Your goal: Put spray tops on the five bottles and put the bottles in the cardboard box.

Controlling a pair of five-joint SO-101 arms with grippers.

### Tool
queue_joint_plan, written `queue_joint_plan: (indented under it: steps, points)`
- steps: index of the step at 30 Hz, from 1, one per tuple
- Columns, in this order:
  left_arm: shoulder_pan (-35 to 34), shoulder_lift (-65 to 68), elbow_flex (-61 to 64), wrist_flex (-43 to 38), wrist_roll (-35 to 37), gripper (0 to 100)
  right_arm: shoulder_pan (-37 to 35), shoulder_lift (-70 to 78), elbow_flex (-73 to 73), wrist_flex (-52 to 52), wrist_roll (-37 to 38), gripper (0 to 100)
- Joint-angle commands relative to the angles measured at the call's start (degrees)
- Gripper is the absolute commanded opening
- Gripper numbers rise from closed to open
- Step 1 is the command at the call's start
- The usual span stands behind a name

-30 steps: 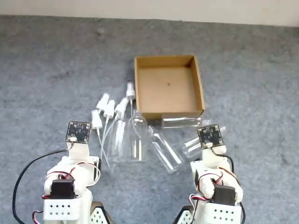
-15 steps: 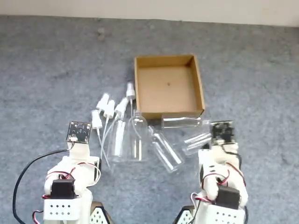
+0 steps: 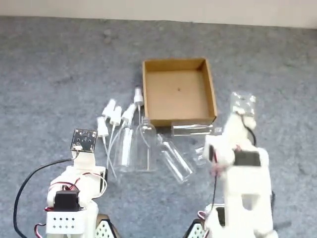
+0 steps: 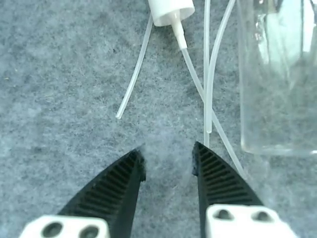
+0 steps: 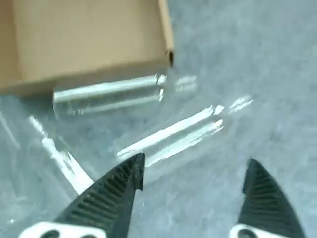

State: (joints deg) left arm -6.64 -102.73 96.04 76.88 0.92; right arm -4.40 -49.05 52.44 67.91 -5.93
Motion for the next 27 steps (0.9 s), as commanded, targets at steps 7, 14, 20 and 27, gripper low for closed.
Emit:
queue_joint_plan:
  steps: [7, 14, 20, 27]
  points:
    - [1.0, -0.6, 1.2, 0.4, 0.5, 12, -1.7, 27.6, -7.0, 0.0, -7.8, 30.7]
    - [0.8, -0.6, 1.2, 0.4, 0.5, 12, 2.9, 31.3, -6.5, -5.8, -7.4, 29.6]
    - [0.8, -0.6, 1.2, 0.4, 0.5, 12, 13.5, 31.5, -6.5, -6.0, -7.3, 19.5]
    - [0.8, -0.6, 1.2, 0.4, 0.5, 12, 25.1, 31.6, -6.9, -6.0, -1.9, 19.4]
